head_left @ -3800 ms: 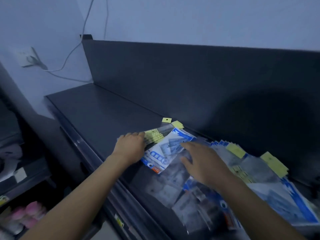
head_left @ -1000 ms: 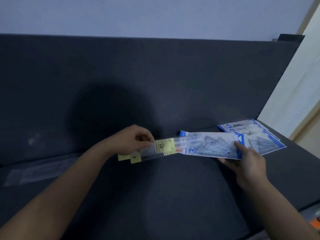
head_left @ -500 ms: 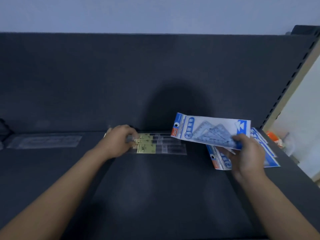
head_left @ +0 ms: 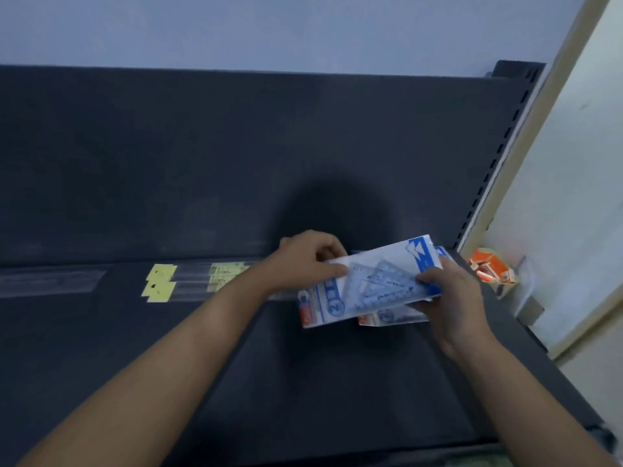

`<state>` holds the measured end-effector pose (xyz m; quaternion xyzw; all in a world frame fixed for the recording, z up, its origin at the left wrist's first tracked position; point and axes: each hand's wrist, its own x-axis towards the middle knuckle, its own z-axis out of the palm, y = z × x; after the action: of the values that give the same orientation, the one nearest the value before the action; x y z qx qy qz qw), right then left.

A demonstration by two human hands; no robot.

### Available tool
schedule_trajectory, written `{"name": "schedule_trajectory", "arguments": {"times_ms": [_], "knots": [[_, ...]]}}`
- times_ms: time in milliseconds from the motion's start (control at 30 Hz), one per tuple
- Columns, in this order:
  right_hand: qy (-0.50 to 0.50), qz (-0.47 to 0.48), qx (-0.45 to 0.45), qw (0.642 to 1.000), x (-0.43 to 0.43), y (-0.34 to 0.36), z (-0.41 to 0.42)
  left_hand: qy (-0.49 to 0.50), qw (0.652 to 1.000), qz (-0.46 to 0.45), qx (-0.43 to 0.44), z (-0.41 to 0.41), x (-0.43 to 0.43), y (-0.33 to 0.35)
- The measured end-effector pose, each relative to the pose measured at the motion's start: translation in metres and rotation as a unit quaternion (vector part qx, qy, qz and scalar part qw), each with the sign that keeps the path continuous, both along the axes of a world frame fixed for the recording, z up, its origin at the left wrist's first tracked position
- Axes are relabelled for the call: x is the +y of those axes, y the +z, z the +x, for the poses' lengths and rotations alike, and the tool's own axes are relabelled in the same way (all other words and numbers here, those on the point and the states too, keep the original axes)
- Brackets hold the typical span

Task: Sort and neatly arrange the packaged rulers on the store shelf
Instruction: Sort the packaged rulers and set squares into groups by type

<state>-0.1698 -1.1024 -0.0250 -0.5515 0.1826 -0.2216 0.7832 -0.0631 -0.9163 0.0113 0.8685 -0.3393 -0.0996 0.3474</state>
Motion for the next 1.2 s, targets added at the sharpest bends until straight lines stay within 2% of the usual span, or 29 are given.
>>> {"name": "schedule_trajectory", "arguments": {"times_ms": [67,133,167,333,500,600,733,900,1067,1200], "knots": [[-0.011,-0.172,0.019,0.985,-0.035,0.001,-0.011,-0.02,0.999,0.026,-0.004,-0.007,-0.029,-0.005],[-0.03,-0.331,0.06,0.941,-0.069,-0.003,-0.02,-0.007,0.996,0.064,-0.068,-0.013,-0.058,-0.013],[-0.028,-0.377,0.083,0.922,-0.082,-0.006,-0.024,0.001,0.993,0.077,-0.092,-0.017,-0.071,-0.017],[0.078,-0.521,0.163,0.834,-0.123,-0.025,-0.029,0.055,0.982,0.125,-0.133,-0.035,-0.104,-0.043],[0.126,-0.656,0.177,0.723,-0.127,-0.028,-0.019,0.118,0.96,0.165,-0.191,-0.059,-0.1,-0.046],[0.129,-0.718,0.153,0.667,-0.113,-0.021,-0.011,0.123,0.957,0.186,-0.186,-0.07,-0.083,-0.039],[0.147,-0.732,0.06,0.663,-0.06,-0.003,-0.003,0.167,0.944,0.215,-0.187,-0.089,-0.04,-0.025],[0.201,-0.707,-0.053,0.677,0.045,0.021,-0.002,0.255,0.898,0.287,-0.214,-0.116,0.053,-0.01],[0.271,-0.697,-0.117,0.653,0.179,0.028,-0.009,0.346,0.852,0.323,-0.224,-0.157,0.182,-0.001],[0.335,-0.678,-0.145,0.638,0.305,0.035,-0.023,0.41,0.82,0.352,-0.19,-0.194,0.303,0.003]]}}
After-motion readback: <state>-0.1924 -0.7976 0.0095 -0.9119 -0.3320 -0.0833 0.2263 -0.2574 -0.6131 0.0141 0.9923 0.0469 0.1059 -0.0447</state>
